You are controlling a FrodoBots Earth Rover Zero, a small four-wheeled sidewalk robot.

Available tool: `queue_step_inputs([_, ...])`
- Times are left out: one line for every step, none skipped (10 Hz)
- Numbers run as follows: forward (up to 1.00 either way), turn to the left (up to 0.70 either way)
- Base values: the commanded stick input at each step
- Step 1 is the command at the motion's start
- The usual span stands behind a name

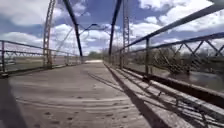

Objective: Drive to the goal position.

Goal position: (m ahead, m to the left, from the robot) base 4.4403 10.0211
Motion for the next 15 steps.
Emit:
queue_step_inputs([1.0, 0.27])
queue_step_inputs([1.0, 0.23])
queue_step_inputs([1.0, 0.12])
queue_step_inputs([1.0, 0.01])
queue_step_inputs([1.0, 0.0])
queue_step_inputs([1.0, 0.0])
queue_step_inputs([1.0, 0.0])
queue_step_inputs([1.0, 0.0])
queue_step_inputs([1.0, 0.0])
queue_step_inputs([1.0, 0.0])
queue_step_inputs([1.0, 0.0])
queue_step_inputs([1.0, 0.0])
queue_step_inputs([1.0, 0.0])
queue_step_inputs([1.0, 0.0])
queue_step_inputs([1.0, 0.0])
